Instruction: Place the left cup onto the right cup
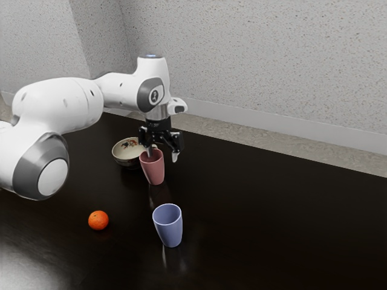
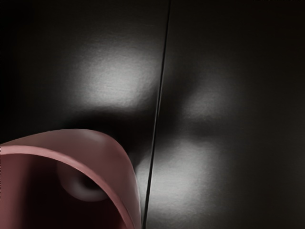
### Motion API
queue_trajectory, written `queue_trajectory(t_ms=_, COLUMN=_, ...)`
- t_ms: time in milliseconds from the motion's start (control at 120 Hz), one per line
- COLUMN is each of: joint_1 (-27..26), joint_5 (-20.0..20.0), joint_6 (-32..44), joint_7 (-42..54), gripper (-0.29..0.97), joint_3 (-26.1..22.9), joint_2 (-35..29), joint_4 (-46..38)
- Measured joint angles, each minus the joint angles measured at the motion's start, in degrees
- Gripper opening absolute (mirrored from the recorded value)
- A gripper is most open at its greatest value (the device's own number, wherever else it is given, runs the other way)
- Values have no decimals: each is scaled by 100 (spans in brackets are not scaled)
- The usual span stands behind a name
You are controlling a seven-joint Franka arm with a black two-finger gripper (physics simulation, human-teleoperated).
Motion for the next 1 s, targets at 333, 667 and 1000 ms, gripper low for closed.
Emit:
queue_trajectory(t_ms=333, joint_1=47, joint_5=-41, joint_6=64, joint_7=-38, gripper=55, joint_3=-9, joint_2=115, joint_4=5)
queue_trajectory(t_ms=667, joint_1=64, joint_5=-80, joint_6=159, joint_7=-60, gripper=34, joint_3=-9, joint_2=205, joint_4=2)
queue_trajectory(t_ms=1000, joint_1=64, joint_5=-79, joint_6=180, joint_7=-75, gripper=11, joint_3=0, joint_2=198, joint_4=3)
